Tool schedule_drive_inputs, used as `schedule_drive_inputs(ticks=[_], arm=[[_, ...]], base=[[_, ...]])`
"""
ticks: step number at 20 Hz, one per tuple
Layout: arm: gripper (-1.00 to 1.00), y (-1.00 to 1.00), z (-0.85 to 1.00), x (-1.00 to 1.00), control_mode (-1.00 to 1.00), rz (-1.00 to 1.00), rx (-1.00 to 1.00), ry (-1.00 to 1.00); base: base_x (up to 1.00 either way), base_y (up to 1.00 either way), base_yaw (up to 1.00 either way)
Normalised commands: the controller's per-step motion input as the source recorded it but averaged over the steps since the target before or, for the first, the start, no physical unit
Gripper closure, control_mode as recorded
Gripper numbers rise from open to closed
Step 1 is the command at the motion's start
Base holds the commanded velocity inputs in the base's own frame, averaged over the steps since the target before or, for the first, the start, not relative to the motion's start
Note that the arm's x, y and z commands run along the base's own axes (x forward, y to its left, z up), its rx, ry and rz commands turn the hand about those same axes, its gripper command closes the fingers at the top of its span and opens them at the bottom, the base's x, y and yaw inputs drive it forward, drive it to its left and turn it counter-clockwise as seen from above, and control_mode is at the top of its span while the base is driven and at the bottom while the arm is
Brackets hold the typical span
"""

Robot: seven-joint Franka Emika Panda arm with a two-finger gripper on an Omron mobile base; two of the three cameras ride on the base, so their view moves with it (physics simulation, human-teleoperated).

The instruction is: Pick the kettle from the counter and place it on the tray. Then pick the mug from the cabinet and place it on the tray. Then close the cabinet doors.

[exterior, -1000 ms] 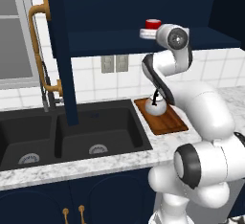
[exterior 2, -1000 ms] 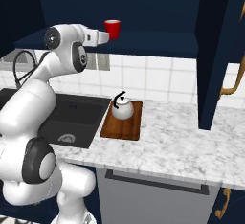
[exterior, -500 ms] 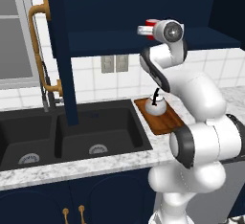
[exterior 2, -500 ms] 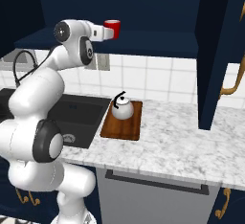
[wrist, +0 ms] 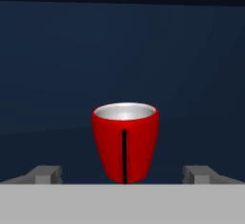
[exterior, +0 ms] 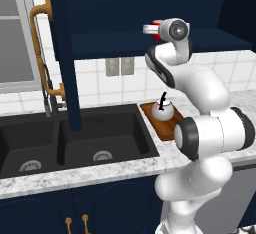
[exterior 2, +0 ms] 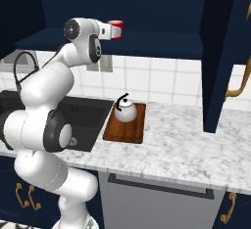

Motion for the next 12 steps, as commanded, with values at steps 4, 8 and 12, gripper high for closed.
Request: schedule_drive_inputs(ticks=[4, 8, 12], arm=[[-1.00, 0.00, 0.00, 0.30, -1.00, 0.01, 0.00, 0.00], [-1.00, -0.06, 0.00, 0.27, -1.00, 0.01, 0.02, 0.00], [-1.00, -0.15, 0.00, 0.17, -1.00, 0.03, 0.04, 0.00]], base=[[0.00, 0.00, 0.00], [0.00, 0.00, 0.00], [0.00, 0.00, 0.00]])
